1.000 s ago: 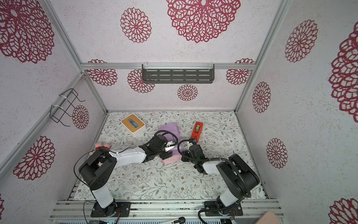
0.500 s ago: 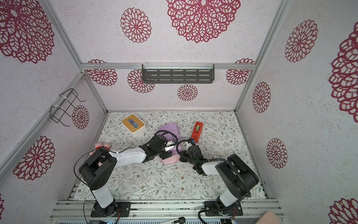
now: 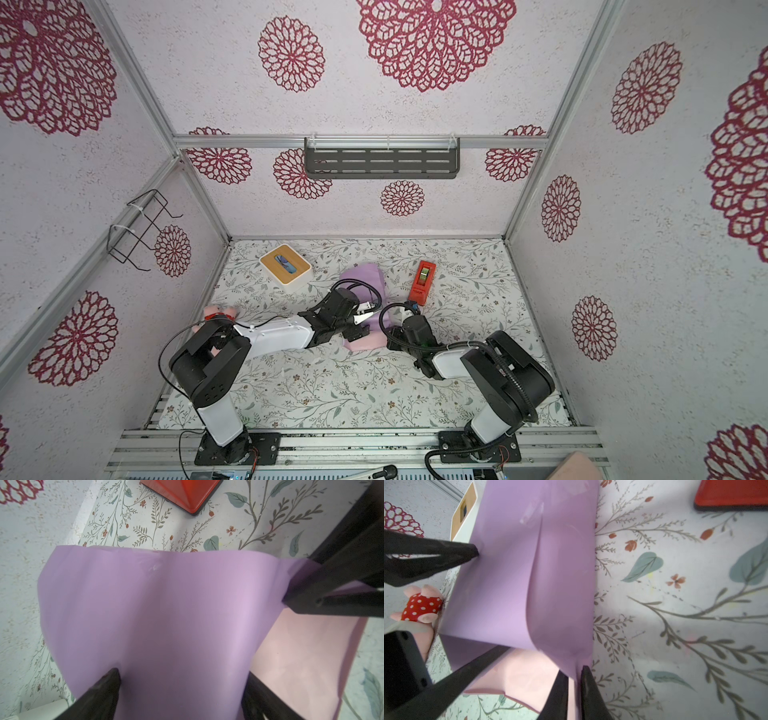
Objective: Wrap a gift box in wrapping paper
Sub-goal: Fold the wrapping paper around the gift box.
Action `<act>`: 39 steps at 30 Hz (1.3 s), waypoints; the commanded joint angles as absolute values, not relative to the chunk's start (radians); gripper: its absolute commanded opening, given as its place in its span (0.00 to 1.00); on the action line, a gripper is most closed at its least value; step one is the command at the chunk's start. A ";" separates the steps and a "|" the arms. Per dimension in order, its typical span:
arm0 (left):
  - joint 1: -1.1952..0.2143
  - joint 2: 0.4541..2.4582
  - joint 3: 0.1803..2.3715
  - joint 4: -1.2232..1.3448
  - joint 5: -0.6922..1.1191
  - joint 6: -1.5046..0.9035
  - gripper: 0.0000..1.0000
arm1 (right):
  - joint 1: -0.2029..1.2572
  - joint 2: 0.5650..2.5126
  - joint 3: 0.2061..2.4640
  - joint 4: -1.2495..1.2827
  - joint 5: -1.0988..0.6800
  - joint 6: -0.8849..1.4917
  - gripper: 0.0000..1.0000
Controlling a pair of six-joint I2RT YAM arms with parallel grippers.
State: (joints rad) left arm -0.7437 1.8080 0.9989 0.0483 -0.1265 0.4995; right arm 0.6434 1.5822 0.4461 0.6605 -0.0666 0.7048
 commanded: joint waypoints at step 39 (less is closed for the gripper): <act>-0.757 1.844 1.116 0.052 0.037 0.374 1.00 | 0.446 1.328 0.350 0.537 -0.297 0.561 0.44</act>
State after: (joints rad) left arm -0.7647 1.8408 1.0897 0.0399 0.0101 0.3866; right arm 0.4511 1.3273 0.3527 0.5175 -0.2852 0.5835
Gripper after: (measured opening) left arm 0.998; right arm 0.435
